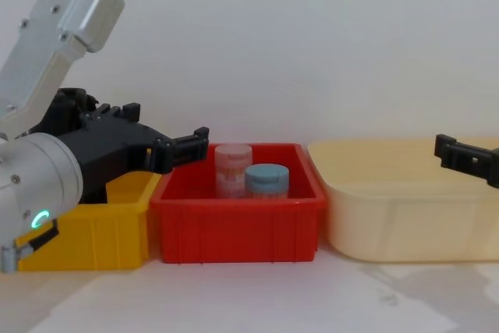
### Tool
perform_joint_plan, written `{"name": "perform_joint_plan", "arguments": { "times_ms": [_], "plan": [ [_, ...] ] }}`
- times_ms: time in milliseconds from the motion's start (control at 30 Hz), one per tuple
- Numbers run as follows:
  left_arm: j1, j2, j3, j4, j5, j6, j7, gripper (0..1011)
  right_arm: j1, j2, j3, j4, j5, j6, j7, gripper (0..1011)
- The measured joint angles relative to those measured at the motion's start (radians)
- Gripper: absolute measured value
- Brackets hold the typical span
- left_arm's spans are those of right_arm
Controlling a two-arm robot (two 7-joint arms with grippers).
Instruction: Pick up the garbage bag with the one hand and transfer it to the other hand.
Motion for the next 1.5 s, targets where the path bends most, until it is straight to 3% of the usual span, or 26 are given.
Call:
{"name": "perform_joint_plan", "arguments": {
  "times_ms": [1500],
  "plan": [
    [0.0, 0.0, 0.0, 0.0, 0.0, 0.0, 0.0, 1001, 0.0, 0.0, 0.0, 0.0, 0.0, 0.0, 0.0, 1000]
  ]
}}
